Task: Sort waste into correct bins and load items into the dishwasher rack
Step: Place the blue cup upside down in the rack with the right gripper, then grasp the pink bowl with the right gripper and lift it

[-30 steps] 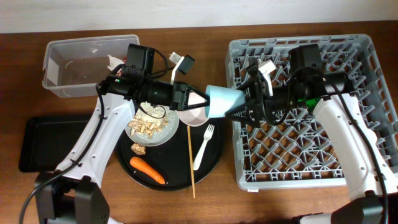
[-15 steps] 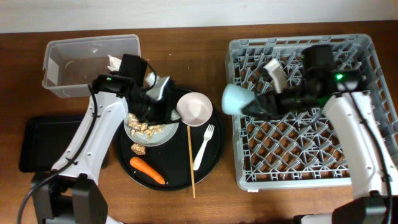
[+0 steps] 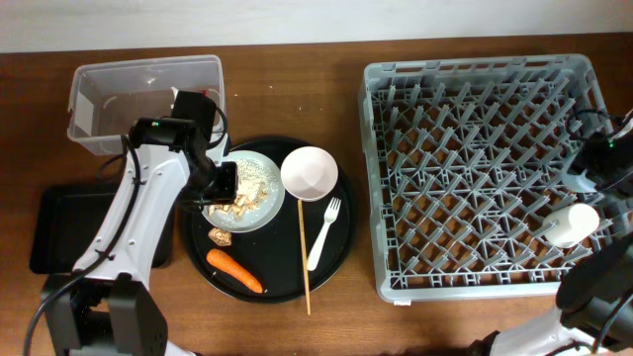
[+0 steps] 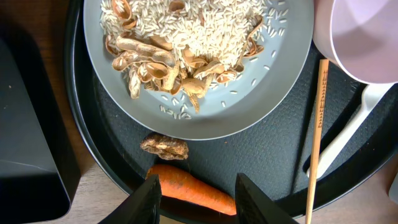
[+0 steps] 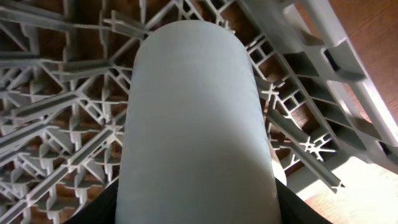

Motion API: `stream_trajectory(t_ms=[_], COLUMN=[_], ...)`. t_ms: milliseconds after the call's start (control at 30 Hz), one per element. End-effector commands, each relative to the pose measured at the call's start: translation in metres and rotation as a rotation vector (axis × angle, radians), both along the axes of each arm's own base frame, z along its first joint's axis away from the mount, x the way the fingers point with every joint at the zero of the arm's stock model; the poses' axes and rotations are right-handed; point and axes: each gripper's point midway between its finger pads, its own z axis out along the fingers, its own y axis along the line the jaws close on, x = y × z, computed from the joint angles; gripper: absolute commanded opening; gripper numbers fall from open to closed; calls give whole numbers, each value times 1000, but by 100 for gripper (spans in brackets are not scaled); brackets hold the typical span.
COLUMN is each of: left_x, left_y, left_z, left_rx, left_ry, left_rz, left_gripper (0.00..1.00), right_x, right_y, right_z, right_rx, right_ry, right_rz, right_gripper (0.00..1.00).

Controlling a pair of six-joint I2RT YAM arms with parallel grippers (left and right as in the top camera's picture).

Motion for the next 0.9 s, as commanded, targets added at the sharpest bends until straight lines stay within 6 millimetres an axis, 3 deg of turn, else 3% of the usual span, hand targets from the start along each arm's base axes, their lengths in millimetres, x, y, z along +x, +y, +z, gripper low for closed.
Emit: stream_trajectory(t_ms=[0,100,300,367,400,467,500,567,600,667,767,867], left_x=[0,0,0,0,0,0,1,9,10,5,-1,-5], left_y=[0,0,0,0,0,0,-4,-16,-17,-12,15,58], left_z=[-2,-2,-2,-2,-2,-2,-1,1,1,0,0,1], left_rx=[4,4,4,4,4,3,-23,-87,-92,-76,-51,-55], left_ry=[7,7,7,8,7,7,5,-28,-33,-11,22,44], left_rz=[5,5,5,5,5,5,3,-3,-3,4,76,241], left_gripper=[38,38,38,38,39,40,40,44,44,44,43,43], right_x=[8,21,24,23,28,34,26,14,11,9,33,55], right_y=[-6,8,20,29,45,97,139,213,244,332,402,441], right_z=[-12,-23,-20,-6,22,88,119,140,141,127,87,34], right_rx=[2,105,169,200,244,337,354,372,391,398,176,143], right_ry=[12,-32,-56,-76,-163,-378,-454,-452,-437,-368,-296,-217], right_rz=[-15,7,16,51,119,367,529,745,837,1105,1223,1188], right_gripper=[88,98,99,99,99,99,99,99,99,98,99,98])
